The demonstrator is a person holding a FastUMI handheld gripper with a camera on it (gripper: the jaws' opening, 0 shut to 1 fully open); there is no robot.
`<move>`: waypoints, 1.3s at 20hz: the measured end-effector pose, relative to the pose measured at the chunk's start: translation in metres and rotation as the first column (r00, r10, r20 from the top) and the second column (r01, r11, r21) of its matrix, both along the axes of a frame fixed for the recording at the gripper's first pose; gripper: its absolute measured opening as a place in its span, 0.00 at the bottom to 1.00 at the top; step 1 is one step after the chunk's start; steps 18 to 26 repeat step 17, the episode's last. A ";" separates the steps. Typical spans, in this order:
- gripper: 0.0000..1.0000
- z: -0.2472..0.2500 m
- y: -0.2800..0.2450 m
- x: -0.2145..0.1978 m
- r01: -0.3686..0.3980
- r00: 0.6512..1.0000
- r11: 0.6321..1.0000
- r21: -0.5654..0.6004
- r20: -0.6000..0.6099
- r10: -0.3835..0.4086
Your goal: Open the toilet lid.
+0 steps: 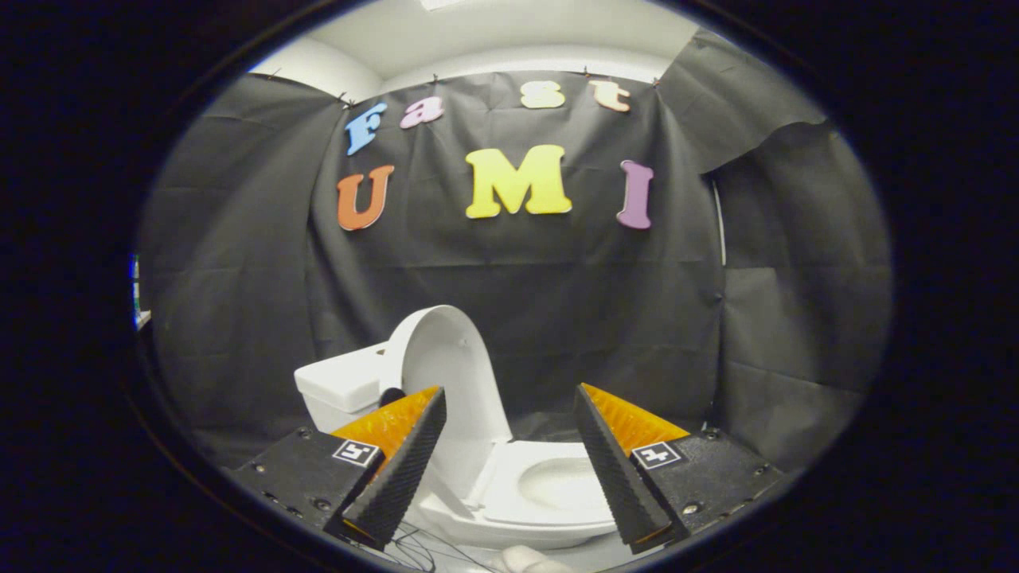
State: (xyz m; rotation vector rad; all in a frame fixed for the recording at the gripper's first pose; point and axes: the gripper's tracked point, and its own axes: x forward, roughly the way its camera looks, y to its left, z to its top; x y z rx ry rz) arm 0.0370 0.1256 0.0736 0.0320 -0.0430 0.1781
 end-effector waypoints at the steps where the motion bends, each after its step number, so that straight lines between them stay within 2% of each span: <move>1: 1.00 0.002 -0.017 -0.005 0.027 1.000 1.000 -0.009 0.015 -0.027; 3: 1.00 -0.005 -0.044 -0.013 0.065 0.998 0.998 -0.009 0.022 -0.064; 10: 1.00 -0.038 -0.120 -0.050 0.119 0.993 0.990 0.079 0.000 -0.120; 14: 1.00 -0.067 -0.152 -0.056 0.183 0.983 0.982 0.042 -0.012 -0.182; 17: 1.00 -0.075 -0.163 -0.053 0.197 0.980 0.974 0.116 -0.037 -0.194; 26: 1.00 -0.075 -0.163 -0.053 0.197 0.980 0.974 0.116 -0.037 -0.194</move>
